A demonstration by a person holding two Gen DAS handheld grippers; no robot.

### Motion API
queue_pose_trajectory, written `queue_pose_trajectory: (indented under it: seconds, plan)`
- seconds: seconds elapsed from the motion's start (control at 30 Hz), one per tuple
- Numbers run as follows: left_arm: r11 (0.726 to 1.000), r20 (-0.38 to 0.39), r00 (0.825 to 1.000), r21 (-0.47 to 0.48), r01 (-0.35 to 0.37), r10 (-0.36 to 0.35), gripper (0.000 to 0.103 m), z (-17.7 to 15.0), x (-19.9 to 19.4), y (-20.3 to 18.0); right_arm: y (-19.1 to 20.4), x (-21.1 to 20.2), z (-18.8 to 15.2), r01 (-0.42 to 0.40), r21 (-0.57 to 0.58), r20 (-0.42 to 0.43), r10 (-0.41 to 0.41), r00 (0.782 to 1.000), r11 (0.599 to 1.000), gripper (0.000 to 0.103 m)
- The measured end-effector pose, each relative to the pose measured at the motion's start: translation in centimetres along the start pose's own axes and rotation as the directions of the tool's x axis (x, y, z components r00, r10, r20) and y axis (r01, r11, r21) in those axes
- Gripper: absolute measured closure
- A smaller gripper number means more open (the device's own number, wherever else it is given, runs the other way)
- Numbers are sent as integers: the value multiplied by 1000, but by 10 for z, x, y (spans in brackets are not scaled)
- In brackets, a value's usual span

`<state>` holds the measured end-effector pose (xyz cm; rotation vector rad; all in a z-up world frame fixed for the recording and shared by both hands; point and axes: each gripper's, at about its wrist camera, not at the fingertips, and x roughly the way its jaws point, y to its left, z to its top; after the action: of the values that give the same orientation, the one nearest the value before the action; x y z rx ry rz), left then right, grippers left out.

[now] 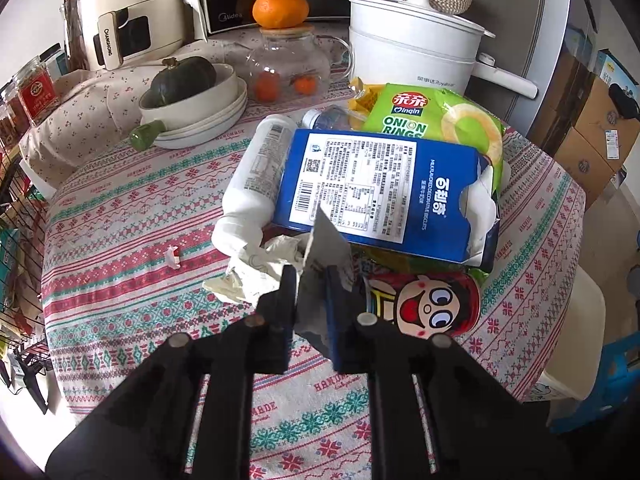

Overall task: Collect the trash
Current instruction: 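Grasp the white paper receipt beside the tissue with the left tool, then grasp the red cartoon-face can with the right tool while the left tool holds the receipt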

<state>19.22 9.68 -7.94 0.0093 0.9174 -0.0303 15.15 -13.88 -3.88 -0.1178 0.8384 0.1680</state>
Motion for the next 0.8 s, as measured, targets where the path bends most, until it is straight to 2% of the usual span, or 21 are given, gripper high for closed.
queue_pose_trajectory:
  seconds: [0.13, 0.5, 0.6, 0.7, 0.8]
  plan:
    - [1000, 21, 1000, 15, 4, -4, 101, 1, -13, -4, 7, -1, 1, 0, -9, 32, 0, 999, 1000, 18]
    - [999, 124, 992, 8, 38, -38, 101, -3, -82, 0, 43, 11, 2, -23, -61, 53, 26, 998, 998, 18]
    - [1000, 138, 990, -2, 16, -16, 101, -7, -97, 7, 59, 21, 2, -57, -111, 29, 60, 998, 992, 18]
    - [999, 148, 989, -41, 27, -21, 101, -12, -111, 16, 81, 37, 2, -91, -214, -4, 93, 996, 973, 18]
    - [999, 173, 985, -53, 2, 7, 101, -15, -123, 21, 98, 54, 5, -98, -260, -72, 82, 994, 961, 18]
